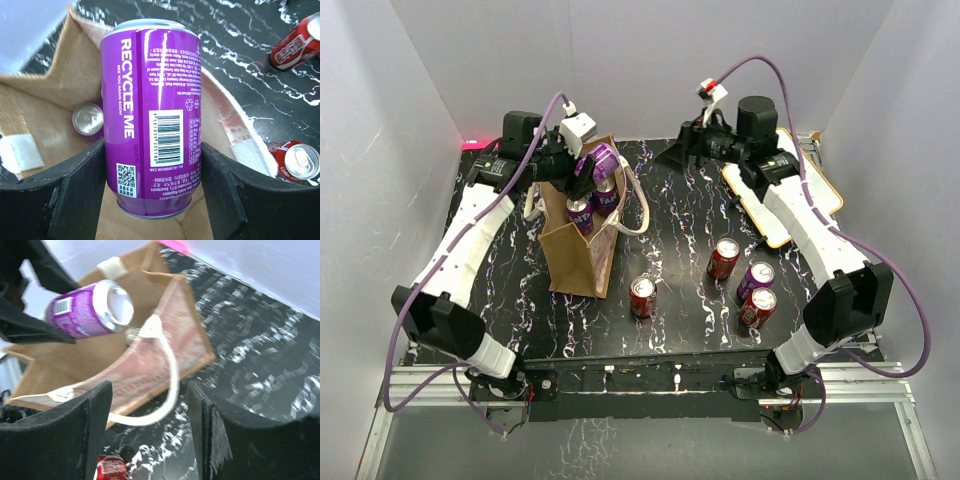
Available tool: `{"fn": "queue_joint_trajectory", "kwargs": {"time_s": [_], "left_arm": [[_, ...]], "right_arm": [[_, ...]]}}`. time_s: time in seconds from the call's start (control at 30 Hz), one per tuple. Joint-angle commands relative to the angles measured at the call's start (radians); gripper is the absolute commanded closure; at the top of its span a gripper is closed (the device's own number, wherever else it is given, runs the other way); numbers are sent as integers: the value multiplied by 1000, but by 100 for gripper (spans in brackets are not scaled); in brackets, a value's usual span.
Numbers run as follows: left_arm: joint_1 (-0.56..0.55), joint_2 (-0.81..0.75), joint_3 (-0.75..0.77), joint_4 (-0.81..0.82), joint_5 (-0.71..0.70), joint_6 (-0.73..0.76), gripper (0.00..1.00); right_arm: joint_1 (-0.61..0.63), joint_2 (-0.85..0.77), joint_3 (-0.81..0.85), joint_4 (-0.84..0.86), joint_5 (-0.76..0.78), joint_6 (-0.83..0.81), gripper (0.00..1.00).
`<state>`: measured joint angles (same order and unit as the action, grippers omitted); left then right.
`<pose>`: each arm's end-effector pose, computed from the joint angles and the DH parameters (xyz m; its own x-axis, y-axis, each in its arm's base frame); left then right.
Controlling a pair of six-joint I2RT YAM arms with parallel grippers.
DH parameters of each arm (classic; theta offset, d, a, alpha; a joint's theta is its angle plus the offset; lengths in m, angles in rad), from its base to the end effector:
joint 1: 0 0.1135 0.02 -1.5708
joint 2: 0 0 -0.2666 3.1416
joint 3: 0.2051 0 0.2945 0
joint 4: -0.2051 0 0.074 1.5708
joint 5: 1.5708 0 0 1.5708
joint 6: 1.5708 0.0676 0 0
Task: Place the beverage into the canvas bag
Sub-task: Adjust the drink.
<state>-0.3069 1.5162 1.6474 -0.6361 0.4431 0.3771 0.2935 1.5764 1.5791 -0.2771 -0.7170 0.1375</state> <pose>0.3741 -0.1490 0.4116 -0.1965 0.4112 -0.8901 0.7561 0.6415 0.1295 0.3987 0.1669 0.4070 -0.3698 -0.0038 -0.9291 -0.7802 0.5442 0.3083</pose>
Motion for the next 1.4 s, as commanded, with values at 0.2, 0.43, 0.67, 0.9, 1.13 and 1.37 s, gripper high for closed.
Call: {"fn": "queue_joint_trajectory", "kwargs": {"time_s": [0.2,0.43,0.67,0.9,1.13,1.37], "left_arm": [[-3,-176,-51,221,238,215,100],[-14,-172,-61,244,284,305,100],[-38,-153,-50,231,312,371,100],[-49,-152,-48,235,324,397,100],[-53,-116,-51,241,344,384,100],[-57,-110,-62,267,338,355,100]], "right_arm": [[119,67,117,249,-161,208,11],[128,99,148,249,-233,187,7],[131,136,157,274,-281,211,10],[131,152,154,323,-319,244,21],[131,157,148,358,-357,263,33],[128,153,140,360,-332,281,69]]}}
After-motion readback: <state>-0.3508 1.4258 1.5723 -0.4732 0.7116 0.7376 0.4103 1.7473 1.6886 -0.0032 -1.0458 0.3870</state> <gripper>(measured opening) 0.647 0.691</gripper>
